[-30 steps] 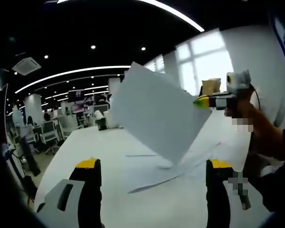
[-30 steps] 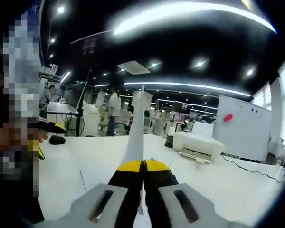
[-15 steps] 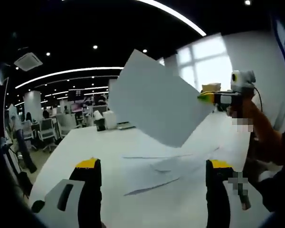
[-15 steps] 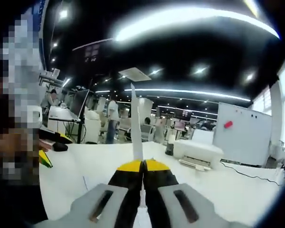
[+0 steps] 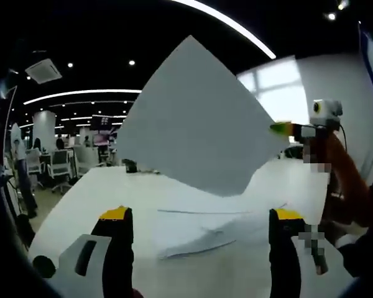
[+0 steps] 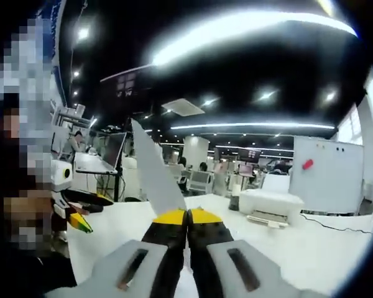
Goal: Organize the stack of printing papers by aligning and flattening the scattered papers on the table
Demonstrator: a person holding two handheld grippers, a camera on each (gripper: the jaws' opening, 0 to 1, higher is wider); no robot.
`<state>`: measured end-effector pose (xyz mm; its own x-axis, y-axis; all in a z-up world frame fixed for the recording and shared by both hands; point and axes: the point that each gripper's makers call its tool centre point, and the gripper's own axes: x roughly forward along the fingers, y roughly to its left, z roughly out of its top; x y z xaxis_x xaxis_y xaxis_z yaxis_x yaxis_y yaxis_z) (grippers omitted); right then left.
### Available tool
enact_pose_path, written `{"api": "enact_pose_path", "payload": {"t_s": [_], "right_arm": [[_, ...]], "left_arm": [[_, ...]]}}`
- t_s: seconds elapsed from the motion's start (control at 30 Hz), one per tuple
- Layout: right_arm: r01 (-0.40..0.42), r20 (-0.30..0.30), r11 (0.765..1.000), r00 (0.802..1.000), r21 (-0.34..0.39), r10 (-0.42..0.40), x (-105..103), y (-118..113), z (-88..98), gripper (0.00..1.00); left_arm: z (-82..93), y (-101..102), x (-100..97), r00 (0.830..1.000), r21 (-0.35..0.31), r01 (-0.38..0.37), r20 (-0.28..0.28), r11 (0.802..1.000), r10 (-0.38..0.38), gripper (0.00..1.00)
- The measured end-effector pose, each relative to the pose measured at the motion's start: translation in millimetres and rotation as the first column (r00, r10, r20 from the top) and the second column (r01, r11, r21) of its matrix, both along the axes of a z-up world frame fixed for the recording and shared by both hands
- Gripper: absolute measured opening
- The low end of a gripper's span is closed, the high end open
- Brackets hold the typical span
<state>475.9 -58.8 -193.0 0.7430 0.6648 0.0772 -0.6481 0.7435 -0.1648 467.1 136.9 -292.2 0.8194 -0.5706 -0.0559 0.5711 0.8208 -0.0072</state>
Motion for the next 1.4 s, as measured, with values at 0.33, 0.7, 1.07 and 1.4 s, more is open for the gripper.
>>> {"api": "enact_pose_path", "payload": {"t_s": [0.33,0.7,1.07,1.4], "right_arm": [[-0.041,0.025,0.999,0.999,0.035,0.040,-16,4,16.5,0.00],[-0.054,0.048,0.996,0.998,0.068,0.051,-24,-1,30.0,0.00],[-0.109,0.018,0.980,0.994,0.166,0.107,-27,-5,36.6,0.00],[-0.140,-0.029,0.963,0.988,0.229,0.150,-26,-7,31.9,0.00]], "left_arm": [[-2.0,7,7.3,1.000,-0.024,-0.028,-0.004,0.999,0.028,0.92],[-1.2,18,11.2,0.998,-0.052,-0.064,0.000,0.997,0.064,0.90],[30.1,17,7.0,0.993,-0.276,0.026,0.116,0.961,0.006,0.74],[53.9,17,-2.8,0.976,-0.412,0.138,0.211,0.901,-0.053,0.53]]}}
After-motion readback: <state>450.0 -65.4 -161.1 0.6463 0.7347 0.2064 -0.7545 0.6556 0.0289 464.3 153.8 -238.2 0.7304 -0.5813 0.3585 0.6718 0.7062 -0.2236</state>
